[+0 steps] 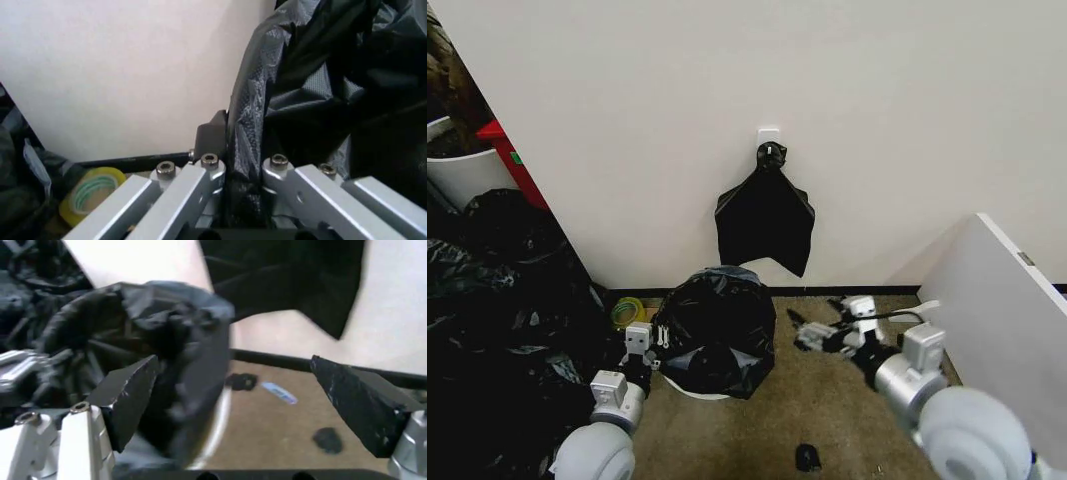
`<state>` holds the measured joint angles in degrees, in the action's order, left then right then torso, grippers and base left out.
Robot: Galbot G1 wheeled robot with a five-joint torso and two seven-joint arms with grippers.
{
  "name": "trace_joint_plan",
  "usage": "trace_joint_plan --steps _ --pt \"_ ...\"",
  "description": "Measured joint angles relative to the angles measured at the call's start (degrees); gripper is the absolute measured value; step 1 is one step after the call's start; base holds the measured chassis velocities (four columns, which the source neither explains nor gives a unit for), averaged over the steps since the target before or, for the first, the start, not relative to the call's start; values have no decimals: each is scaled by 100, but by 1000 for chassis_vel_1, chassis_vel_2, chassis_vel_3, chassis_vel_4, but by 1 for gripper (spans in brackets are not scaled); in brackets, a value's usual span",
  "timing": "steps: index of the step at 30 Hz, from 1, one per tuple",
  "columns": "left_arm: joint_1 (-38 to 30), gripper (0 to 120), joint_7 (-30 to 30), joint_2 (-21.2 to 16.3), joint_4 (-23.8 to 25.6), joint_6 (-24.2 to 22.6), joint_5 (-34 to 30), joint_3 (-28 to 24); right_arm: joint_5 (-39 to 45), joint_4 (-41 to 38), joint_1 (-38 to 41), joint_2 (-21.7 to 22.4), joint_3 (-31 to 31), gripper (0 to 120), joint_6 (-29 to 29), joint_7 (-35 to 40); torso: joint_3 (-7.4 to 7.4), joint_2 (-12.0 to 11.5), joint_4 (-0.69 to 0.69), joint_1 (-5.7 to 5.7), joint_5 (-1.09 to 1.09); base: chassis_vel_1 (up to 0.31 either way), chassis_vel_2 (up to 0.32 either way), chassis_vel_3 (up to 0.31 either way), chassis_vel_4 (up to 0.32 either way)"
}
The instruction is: Place the garbage bag over the trash bin.
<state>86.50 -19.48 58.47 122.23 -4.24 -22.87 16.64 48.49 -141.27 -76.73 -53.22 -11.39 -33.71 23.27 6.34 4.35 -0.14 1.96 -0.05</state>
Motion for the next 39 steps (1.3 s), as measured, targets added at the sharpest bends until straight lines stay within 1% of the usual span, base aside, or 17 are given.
trace_joint_plan --steps 2,6,8,9,11,12,14,16,21,22,25,27,29,32,35,38,39 --pt "6 3 -1 6 8 -6 1 0 -25 12 17 -21 55 86 0 1 0 0 1 0 0 0 0 0 0" --pt "52 3 6 -12 69 -22 3 -1 -581 267 101 -239 540 85 25 -207 1 0 -1 0 0 0 0 0 0" --pt "89 3 52 -55 115 -22 0 14 -807 419 149 -356 709 76 43 -289 1 0 0 0 2 0 0 0 0" --pt "89 3 52 -55 115 -22 0 14 -807 419 149 -356 709 76 43 -289 1 0 0 0 2 0 0 0 0" --pt "115 3 85 -76 150 -16 -4 32 -1042 573 194 -423 789 65 89 -330 1 0 0 0 2 0 0 0 0" --pt "115 3 85 -76 150 -16 -4 32 -1042 573 194 -423 789 65 89 -330 1 0 0 0 2 0 0 0 0" --pt "119 3 96 -69 157 -10 -5 38 -1162 640 200 -417 791 55 133 -378 1 0 0 0 1 0 0 0 0" --pt "118 3 98 -63 156 -9 -5 38 -1172 648 197 -413 787 53 137 -392 1 0 0 0 1 0 0 0 0" --pt "84 3 101 -4 141 -6 -17 13 -1282 717 140 -405 767 29 188 -468 1 0 0 0 1 0 0 0 0" --pt "84 3 101 -4 141 -6 -17 13 -1282 717 140 -405 767 29 188 -468 1 0 0 0 1 0 0 0 0" --pt "80 3 99 -8 135 -4 -41 28 -1299 740 96 -427 736 14 240 -426 1 0 0 0 1 0 0 0 0" --pt "82 3 99 -11 135 -3 -49 32 -1299 743 92 -436 728 11 250 -409 1 0 0 0 1 0 0 0 0" --pt "89 3 95 -14 137 6 -117 46 -1272 740 75 -472 687 0 277 -332 1 0 0 0 2 0 0 0 0" --pt "89 3 93 -8 138 46 -265 60 -1195 702 53 -511 624 0 313 -291 1 0 0 0 2 0 0 0 0" --pt "89 3 94 15 147 140 -621 86 -916 635 22 -569 450 0 334 -202 1 0 0 0 1 0 0 0 0" --pt "90 3 157 52 176 332 -1217 140 -439 571 -45 -602 137 0 335 -86 1 0 0 0 2 0 0 0 0" --pt "90 3 157 52 176 332 -1217 140 -439 571 -45 -602 137 0 335 -86 1 0 0 0 2 0 0 0 0"
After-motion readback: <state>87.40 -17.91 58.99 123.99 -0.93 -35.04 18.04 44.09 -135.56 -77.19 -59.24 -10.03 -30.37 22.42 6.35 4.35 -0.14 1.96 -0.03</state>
